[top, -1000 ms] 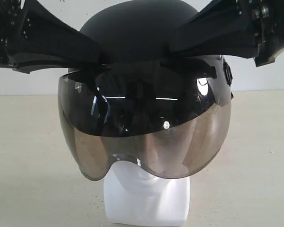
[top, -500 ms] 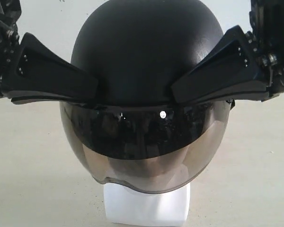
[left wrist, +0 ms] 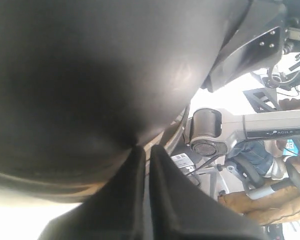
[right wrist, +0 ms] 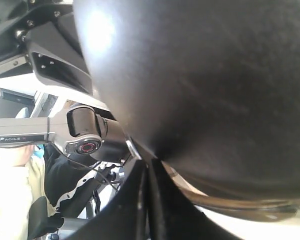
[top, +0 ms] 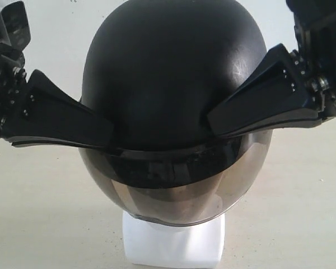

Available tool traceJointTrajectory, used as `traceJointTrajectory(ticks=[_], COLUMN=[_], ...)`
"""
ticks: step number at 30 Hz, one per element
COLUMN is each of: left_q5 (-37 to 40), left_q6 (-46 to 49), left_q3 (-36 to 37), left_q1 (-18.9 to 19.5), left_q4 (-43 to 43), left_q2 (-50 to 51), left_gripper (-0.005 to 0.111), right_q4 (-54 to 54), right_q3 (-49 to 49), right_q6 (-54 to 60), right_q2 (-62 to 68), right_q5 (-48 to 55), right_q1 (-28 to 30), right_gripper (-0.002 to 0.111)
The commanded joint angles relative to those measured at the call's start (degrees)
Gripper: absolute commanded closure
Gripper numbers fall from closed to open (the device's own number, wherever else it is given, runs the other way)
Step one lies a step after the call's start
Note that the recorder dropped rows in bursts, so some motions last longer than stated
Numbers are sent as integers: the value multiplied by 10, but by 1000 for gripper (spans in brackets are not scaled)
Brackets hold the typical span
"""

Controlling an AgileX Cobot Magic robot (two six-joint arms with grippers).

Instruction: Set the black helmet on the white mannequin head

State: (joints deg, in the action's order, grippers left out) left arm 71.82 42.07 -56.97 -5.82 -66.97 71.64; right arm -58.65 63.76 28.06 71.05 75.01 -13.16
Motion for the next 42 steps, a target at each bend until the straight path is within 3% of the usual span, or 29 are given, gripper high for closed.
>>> traceJointTrajectory(ticks=[1,13,18,20,23,27,32,42], left_q5=[-19,-19,-19,-56,-95,-109,-144,-114], left_q6=[4,-60,-96,-116,-138,-133,-85,-13], left_q3=[2,-12,-23,-23,-23,-23,-23,-24], left_q1=[-1,9,50,73,105,121,121,120], left_q4=[-10,-7,29,70,131,141,108,30], left_q2=[-14,-121,-150,-152,-134,-80,-19,24], left_gripper=[102,102,102,102,102,102,102,102], right_q4=[36,61,183,252,277,271,252,249], right_q3=[-5,-5,-5,-5,-5,-5,-5,-5], right_q6=[3,-40,-111,-162,-175,-176,-171,-159], right_q2=[10,-90,-151,-165,-172,-163,-135,-99], right_q5=[-51,-108,-154,-171,-194,-206,-218,-220], right_q1=[6,6,6,6,6,6,6,6], right_gripper=[108,108,108,108,108,108,108,108])
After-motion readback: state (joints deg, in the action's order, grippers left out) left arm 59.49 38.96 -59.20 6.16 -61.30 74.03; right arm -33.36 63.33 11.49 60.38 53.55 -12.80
